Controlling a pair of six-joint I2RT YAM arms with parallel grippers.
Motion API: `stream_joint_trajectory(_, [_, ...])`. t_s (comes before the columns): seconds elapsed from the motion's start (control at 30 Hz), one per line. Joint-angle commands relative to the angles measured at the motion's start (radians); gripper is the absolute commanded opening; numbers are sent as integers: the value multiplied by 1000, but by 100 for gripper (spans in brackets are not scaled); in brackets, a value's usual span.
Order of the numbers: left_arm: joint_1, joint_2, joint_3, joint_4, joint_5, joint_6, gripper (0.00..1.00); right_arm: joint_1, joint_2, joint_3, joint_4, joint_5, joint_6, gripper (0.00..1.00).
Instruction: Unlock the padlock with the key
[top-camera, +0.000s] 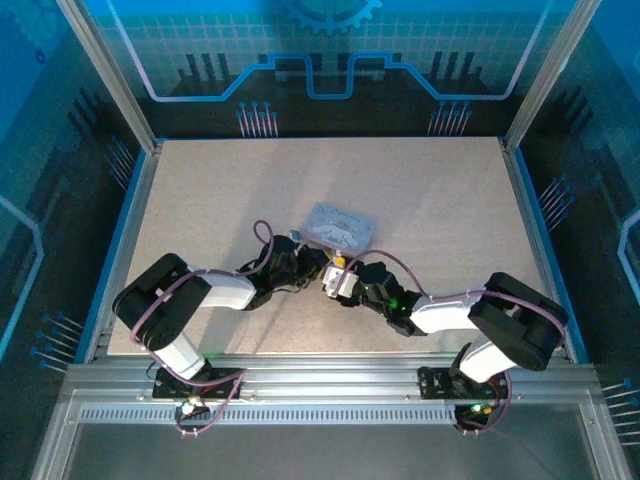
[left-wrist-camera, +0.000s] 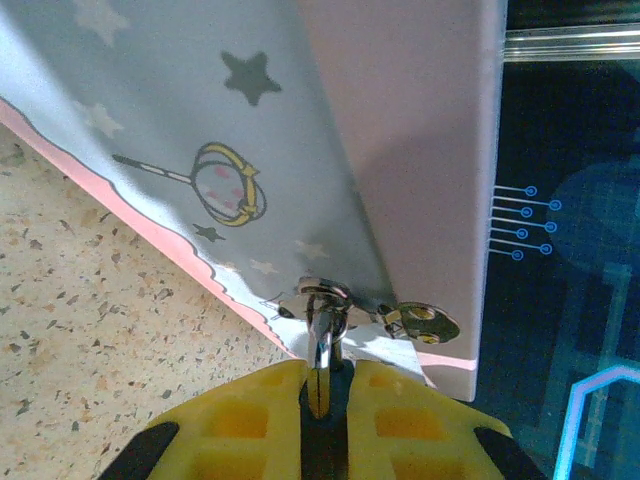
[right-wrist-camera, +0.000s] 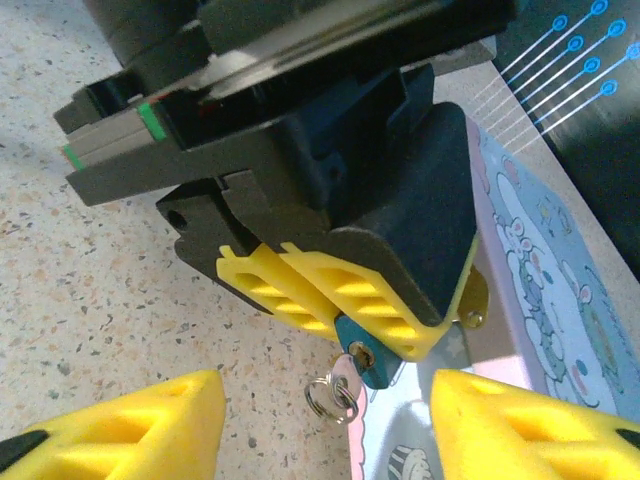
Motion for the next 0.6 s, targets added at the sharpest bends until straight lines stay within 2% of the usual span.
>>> stream_joint_trajectory(0.0, [-10,-13,24,50,5,-17,0,7,42,10,93,24,33,53])
stream_joint_trajectory(0.27, [-10,-7,24,53,8,-17,0,-5,109,22,138,42,37,38])
stream_joint_trajectory(0.57, [-12,-7,23,52,8,-17,0,-7,128,21,167,64,46,29])
